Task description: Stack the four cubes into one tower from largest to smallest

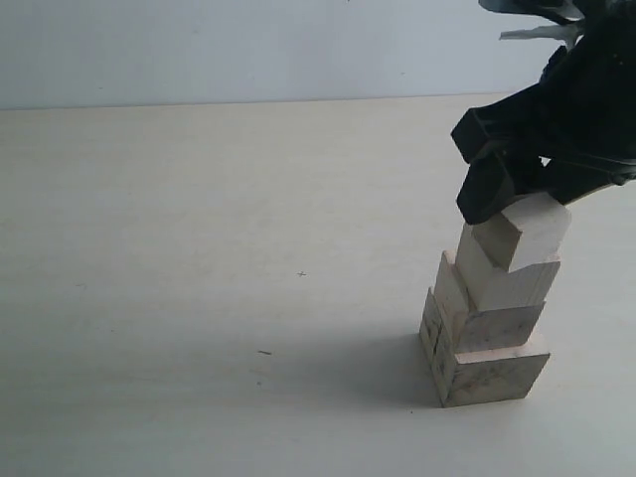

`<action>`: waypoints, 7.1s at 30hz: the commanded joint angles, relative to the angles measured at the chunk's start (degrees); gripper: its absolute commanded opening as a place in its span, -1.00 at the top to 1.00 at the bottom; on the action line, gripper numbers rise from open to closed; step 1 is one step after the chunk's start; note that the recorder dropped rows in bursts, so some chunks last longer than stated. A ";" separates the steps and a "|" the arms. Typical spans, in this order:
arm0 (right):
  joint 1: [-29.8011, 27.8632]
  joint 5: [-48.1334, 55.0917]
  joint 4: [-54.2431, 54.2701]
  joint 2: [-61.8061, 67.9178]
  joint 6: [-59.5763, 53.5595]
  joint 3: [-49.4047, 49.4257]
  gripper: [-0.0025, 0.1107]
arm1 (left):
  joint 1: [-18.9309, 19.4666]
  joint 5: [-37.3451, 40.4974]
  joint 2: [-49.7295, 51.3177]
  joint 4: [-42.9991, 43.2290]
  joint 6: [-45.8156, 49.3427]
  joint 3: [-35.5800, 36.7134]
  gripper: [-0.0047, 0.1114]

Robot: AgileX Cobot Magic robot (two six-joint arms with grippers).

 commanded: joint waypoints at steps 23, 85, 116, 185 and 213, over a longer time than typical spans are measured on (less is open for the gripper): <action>0.07 -6.61 -3.15 -43.28 -0.64 18.79 0.76 | 0.32 -0.35 -0.38 0.15 0.02 0.18 0.92; 0.07 -23.05 14.67 -29.55 -15.28 29.72 0.96 | 0.32 -0.35 -0.38 0.15 0.02 0.18 0.92; 0.07 -37.83 -0.30 -57.72 -14.81 31.73 0.96 | 0.32 -0.35 -0.38 0.15 0.02 0.18 0.92; -5.00 -50.99 -3.00 -75.38 -8.50 65.15 0.96 | 0.32 -0.35 -0.38 0.15 0.02 0.18 0.92; -5.00 -50.99 -3.00 -75.38 -7.56 65.15 0.96 | 0.32 -0.35 -0.38 0.15 0.02 0.18 0.92</action>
